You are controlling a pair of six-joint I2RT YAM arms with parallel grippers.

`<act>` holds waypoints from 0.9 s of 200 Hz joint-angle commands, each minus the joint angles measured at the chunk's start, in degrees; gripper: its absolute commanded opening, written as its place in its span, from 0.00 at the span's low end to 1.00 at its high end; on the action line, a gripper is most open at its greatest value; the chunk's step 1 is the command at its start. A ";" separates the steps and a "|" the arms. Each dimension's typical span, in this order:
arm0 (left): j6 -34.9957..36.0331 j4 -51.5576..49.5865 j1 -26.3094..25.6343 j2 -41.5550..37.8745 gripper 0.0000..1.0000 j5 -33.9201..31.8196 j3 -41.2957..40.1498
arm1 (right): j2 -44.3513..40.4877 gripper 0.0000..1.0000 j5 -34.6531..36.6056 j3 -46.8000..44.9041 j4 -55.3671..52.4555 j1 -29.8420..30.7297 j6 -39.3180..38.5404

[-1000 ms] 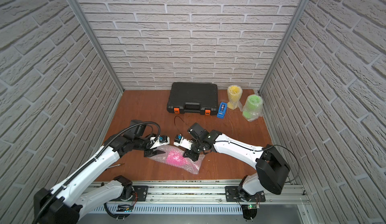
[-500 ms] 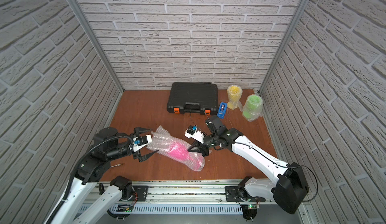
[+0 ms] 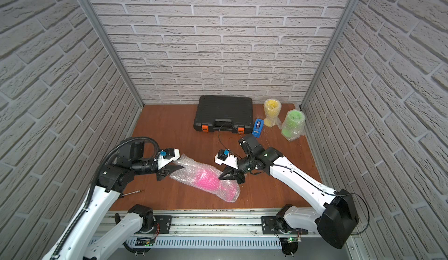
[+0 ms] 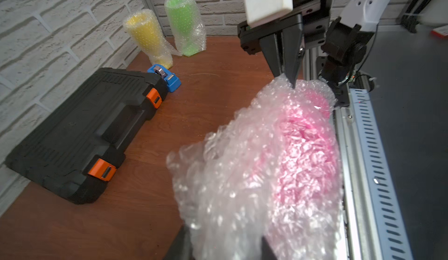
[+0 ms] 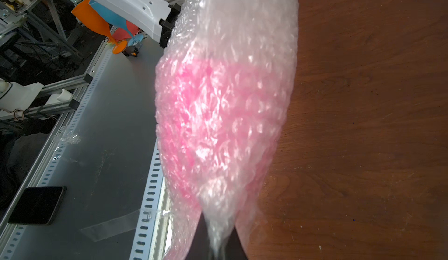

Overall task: Wrap wine glasses in bubble wrap
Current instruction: Wrap the wine glass in bubble wrap.

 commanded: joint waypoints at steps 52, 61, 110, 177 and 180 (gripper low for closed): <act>4.01 -12.05 0.10 7.12 0.00 5.45 11.17 | 4.93 0.03 7.85 -14.17 42.16 3.33 16.80; 3.95 -13.02 -0.80 8.23 0.00 4.31 12.38 | 7.18 0.03 10.50 -15.81 48.12 4.34 17.51; 0.74 -14.11 -9.75 15.12 0.00 -5.99 15.50 | 22.00 0.03 11.97 -23.19 79.32 4.97 22.66; -2.30 -15.83 -16.84 29.69 0.00 -18.82 15.05 | 25.36 0.03 11.42 -25.96 81.52 3.82 19.62; -2.31 -15.90 -17.19 30.56 0.00 -19.12 15.06 | 25.14 0.03 11.52 -25.97 81.32 3.75 19.42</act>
